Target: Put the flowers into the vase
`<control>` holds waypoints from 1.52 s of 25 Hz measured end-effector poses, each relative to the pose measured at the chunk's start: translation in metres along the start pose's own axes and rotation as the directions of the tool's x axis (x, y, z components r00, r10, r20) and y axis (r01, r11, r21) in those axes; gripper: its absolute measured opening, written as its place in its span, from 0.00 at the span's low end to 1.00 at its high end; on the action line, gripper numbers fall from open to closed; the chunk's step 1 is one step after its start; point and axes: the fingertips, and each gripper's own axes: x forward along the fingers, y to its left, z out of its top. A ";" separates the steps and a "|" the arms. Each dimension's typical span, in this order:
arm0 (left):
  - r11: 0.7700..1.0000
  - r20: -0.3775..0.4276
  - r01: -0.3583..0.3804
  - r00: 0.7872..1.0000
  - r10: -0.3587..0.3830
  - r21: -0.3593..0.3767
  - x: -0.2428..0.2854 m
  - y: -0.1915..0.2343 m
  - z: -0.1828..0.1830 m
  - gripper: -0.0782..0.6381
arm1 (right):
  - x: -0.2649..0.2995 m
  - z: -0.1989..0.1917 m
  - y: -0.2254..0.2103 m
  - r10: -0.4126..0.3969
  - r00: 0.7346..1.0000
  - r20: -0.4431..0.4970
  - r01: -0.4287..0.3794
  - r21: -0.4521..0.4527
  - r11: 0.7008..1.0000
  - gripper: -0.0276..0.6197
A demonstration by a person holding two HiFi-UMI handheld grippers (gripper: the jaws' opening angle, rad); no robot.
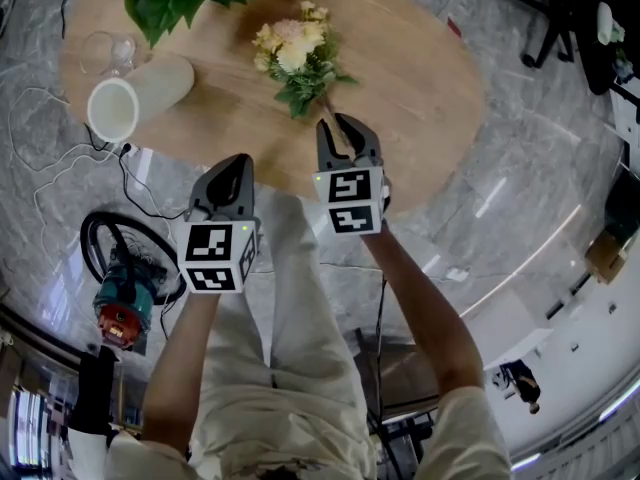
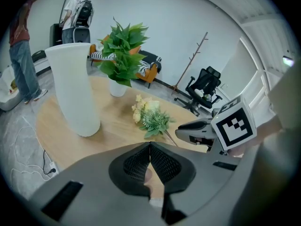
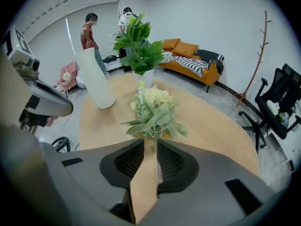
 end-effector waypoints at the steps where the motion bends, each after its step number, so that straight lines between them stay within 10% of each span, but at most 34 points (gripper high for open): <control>1: 1.000 -0.002 0.001 1.000 -0.001 0.007 0.000 -0.001 0.000 0.12 | 0.002 -0.001 -0.001 0.010 1.000 -0.010 -0.010 -0.006 1.000 0.15; 38: 1.000 -0.022 0.015 1.000 -0.016 -0.002 0.018 -0.002 0.006 0.12 | 0.067 -0.003 -0.016 0.250 0.924 -0.288 -0.235 0.086 0.968 0.22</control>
